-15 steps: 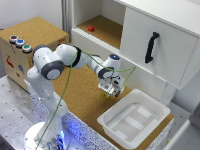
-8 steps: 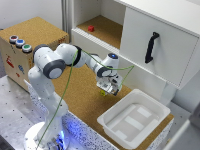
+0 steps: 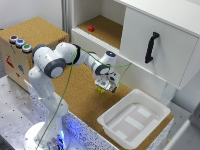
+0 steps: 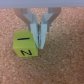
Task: Slide the yellow block to the left
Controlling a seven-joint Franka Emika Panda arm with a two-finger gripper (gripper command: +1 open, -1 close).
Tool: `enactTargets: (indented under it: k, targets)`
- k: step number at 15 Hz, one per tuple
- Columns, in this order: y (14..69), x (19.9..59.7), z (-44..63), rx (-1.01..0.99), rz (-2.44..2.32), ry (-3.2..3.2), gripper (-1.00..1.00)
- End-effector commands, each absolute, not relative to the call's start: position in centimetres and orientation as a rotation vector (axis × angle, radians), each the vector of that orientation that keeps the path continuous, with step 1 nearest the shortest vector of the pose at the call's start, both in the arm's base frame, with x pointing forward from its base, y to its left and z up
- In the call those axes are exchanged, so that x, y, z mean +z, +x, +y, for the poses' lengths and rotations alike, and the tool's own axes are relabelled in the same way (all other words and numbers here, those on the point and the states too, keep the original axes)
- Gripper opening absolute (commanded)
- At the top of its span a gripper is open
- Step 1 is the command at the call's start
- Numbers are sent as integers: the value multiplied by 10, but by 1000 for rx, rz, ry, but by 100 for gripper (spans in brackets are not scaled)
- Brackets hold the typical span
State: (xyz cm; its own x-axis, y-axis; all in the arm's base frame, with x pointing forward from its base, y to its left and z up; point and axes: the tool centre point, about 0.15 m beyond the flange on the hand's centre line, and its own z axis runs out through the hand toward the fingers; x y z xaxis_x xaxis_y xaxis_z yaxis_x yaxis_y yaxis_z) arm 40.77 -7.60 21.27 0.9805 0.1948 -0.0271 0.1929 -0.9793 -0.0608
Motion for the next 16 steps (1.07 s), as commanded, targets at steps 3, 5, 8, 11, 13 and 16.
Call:
enactTargets:
  k: [3, 5, 8, 11, 13, 16]
  targets:
    - [408, 207, -45, 87, -290, -3036, -100]
    - [409, 212, -35, 82, -301, -3026, -100]
    - [410, 215, -19, 89, -348, -3045, -100]
    - [407, 218, -6, 101, -375, -3045, -100]
    - [404, 218, 0, 117, -372, -3045, -100]
    - [400, 223, 4, 112, -360, -3050, -100]
